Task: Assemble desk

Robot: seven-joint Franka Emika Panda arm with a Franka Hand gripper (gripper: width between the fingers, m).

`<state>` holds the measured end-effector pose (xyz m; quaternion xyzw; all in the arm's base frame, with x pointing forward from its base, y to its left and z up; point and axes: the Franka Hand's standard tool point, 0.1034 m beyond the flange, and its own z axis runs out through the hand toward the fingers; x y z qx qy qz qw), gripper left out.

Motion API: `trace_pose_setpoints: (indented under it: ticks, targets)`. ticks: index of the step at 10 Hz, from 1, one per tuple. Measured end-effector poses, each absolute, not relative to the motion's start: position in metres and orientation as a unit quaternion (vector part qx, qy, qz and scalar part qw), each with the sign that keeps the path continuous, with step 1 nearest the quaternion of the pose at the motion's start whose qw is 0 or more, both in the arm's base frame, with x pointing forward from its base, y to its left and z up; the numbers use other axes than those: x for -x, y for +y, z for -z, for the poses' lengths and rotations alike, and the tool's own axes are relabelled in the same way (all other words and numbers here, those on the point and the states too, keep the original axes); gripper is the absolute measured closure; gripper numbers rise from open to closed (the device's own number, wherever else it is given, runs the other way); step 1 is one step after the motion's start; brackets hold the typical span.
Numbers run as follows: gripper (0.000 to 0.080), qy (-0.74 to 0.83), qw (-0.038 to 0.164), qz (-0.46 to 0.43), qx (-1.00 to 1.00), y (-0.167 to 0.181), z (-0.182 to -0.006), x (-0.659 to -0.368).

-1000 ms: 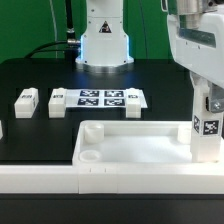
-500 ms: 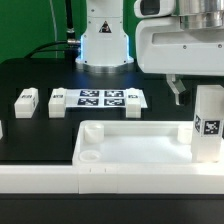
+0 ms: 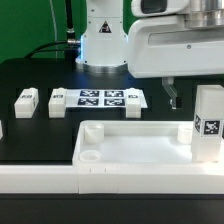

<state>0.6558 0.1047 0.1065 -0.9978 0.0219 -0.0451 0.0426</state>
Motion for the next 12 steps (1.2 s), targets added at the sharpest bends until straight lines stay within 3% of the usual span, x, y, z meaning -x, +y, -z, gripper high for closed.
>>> trace_pose_setpoints:
  ticks: [2, 4, 5, 10, 12]
  targets:
    - [0.015, 0.029, 0.043, 0.045, 0.998, 0.108, -0.106, -0.657]
    - [0.0414, 0.035, 0.044, 0.045, 0.997, 0.108, -0.105, -0.657]
    - [0.0504, 0.094, 0.045, 0.042, 0.994, 0.105, -0.104, -0.656]
    - [0.0504, 0.386, 0.047, 0.027, 0.921, 0.099, -0.104, -0.656]
    - [0.0504, 0.553, 0.064, 0.008, 0.831, 0.094, -0.104, -0.654]
